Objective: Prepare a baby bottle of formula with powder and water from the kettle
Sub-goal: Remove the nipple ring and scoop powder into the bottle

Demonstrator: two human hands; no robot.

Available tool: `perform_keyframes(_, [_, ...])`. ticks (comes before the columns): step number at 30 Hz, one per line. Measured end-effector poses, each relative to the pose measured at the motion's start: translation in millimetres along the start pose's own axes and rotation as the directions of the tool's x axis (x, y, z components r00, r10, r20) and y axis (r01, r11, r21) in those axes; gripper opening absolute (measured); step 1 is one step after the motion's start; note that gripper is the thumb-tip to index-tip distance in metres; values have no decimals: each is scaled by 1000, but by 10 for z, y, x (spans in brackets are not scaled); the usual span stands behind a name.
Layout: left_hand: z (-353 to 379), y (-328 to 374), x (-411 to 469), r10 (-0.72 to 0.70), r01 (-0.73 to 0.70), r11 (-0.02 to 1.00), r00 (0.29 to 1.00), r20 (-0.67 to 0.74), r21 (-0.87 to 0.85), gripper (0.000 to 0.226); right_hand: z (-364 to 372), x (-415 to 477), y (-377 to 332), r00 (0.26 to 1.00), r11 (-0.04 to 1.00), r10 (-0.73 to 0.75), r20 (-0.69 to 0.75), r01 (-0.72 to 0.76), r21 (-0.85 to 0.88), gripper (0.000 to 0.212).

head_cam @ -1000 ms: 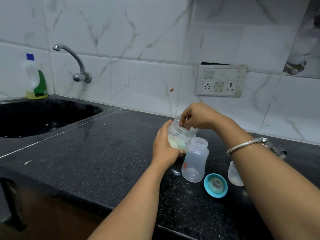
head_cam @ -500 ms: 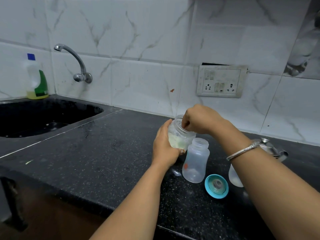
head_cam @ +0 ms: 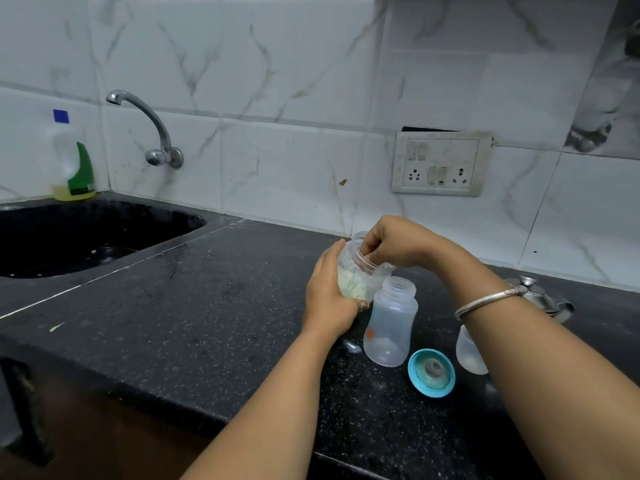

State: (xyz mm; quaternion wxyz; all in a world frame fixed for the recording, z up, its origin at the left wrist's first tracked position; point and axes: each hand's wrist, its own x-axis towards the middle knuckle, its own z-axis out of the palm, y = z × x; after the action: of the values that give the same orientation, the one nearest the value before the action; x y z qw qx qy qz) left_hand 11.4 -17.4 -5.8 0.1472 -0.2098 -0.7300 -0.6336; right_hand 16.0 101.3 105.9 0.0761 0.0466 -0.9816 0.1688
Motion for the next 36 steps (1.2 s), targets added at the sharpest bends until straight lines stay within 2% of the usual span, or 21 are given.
perform_keyframes(4, [9,-4,12,-13,13,1000,1000,-14,-10,89,-38,-44,39,996,971,65,-54,-50,234,5])
perform_keyframes(11, [13,1,26,-48,48,999,998,-36,-26,94,-39,-90,153,978,884,167,-122,-93,458,6])
perform_keyframes(21, [25,-24,31,-45,44,999,998,-38,-23,93,8,-155,190,971,802,195,-142,-74,593,4])
perform_keyframes(27, [29,-44,46,-41,42,999,999,-30,8,94,39,-163,240,954,737,255,-157,-87,671,10])
perform_keyframes(30, [34,-53,45,-40,40,999,999,-23,13,93,49,-182,252,946,734,278,-168,-96,672,8])
perform_keyframes(32, [28,-49,41,-36,37,999,999,-20,22,94,46,-202,228,947,773,264,-184,-93,627,6])
perform_keyframes(34, [16,-34,30,-32,33,999,999,-16,30,94,44,-202,178,954,881,214,-209,-96,463,4])
perform_keyframes(36, [8,-24,14,-13,14,999,1000,-4,37,95,63,-170,118,960,978,150,-235,-109,181,12])
